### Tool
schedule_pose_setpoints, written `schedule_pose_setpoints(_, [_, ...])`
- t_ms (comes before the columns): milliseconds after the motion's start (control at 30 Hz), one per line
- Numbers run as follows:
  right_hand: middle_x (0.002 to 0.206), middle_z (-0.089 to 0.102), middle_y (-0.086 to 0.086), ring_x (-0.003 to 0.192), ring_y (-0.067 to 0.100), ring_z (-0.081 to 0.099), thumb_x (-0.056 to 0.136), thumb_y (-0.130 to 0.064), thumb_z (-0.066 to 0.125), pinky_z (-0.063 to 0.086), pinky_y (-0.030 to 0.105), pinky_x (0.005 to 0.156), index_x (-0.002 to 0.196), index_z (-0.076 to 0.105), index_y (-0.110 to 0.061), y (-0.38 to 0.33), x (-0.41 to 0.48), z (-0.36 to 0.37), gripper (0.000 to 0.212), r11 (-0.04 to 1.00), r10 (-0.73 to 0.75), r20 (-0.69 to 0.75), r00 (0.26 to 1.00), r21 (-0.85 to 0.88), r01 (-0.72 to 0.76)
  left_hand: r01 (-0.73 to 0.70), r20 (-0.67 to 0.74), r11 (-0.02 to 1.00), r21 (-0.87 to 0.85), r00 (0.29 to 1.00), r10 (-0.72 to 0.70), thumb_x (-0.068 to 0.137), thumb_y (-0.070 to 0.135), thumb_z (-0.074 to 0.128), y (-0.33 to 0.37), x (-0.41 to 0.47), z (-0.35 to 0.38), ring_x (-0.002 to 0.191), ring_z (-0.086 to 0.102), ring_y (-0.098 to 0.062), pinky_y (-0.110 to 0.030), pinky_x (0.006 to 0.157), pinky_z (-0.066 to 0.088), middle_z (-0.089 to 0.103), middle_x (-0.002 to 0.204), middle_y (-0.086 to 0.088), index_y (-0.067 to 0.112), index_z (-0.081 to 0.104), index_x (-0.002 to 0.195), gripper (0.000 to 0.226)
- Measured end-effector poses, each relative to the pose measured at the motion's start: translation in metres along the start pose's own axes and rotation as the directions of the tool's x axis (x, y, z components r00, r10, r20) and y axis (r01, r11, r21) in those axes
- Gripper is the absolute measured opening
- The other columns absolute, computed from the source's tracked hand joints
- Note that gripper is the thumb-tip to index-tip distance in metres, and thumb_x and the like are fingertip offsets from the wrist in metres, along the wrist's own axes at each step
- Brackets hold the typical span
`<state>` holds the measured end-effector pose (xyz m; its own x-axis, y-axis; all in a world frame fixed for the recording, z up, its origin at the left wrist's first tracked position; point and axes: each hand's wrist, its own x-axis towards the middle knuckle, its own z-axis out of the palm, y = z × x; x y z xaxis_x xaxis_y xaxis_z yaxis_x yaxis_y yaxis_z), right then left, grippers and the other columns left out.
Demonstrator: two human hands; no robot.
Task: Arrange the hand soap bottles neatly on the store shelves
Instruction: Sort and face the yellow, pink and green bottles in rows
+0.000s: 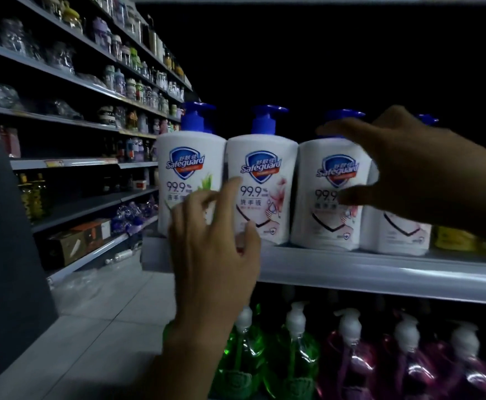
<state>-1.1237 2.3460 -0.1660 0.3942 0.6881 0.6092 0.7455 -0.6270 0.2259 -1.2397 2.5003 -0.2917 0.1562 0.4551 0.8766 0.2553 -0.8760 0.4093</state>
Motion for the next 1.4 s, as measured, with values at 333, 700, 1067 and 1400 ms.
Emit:
schedule_pose_setpoints(333, [0.138,0.04,0.01,0.1,0.027,0.057,0.079,-0.044,0.071,0.045,0.03,0.069,0.147,0.004,-0.052,0.019,0.009,0.027,0.096,0.997,-0.073,-0.056,0.996,0.03,0.075,0.007,0.072,0.996,0.087,0.997,-0.013,0.088,0.029,0.057,0.014,-0.013,0.014,0.119,0.042,-0.022,-0.038,0.09,0.041,0.042,0.134,-0.005,0.027,0.03,0.146,0.065])
schedule_pose_setpoints(700, [0.152,0.025,0.015,0.116,0.039,0.051,0.074,-0.031,0.075,0.048,0.039,0.083,0.147,0.026,-0.038,0.08,-0.018,0.009,0.088,0.996,0.049,-0.103,0.993,0.081,-0.04,-0.045,0.021,0.999,-0.012,0.999,0.045,0.086,0.026,0.056,0.041,-0.033,0.033,0.121,0.037,-0.026,-0.034,0.089,0.039,0.043,0.132,-0.009,0.028,0.049,0.134,0.048])
schedule_pose_setpoints(1067, [0.144,0.035,0.009,0.099,0.018,0.045,0.078,-0.025,0.077,0.036,0.019,0.063,0.148,0.014,-0.051,0.099,-0.005,0.038,0.098,0.994,-0.051,-0.029,0.998,0.098,0.054,-0.111,0.126,0.984,-0.139,0.984,0.129,0.084,0.031,0.056,0.079,-0.046,0.069,0.125,0.038,-0.03,-0.051,0.095,0.043,0.035,0.139,-0.009,0.032,0.053,0.13,0.046])
schedule_pose_setpoints(1400, [0.127,0.053,0.02,0.094,0.031,0.058,0.079,-0.015,0.072,0.045,0.037,0.078,0.133,0.053,-0.022,0.205,-0.057,0.032,0.058,0.972,0.106,-0.138,0.985,0.225,-0.073,-0.308,0.182,0.906,-0.291,0.912,0.369,0.089,0.017,0.058,0.16,-0.029,0.081,0.093,0.061,-0.025,-0.026,0.07,0.054,0.049,0.119,-0.01,0.015,0.056,0.119,0.031])
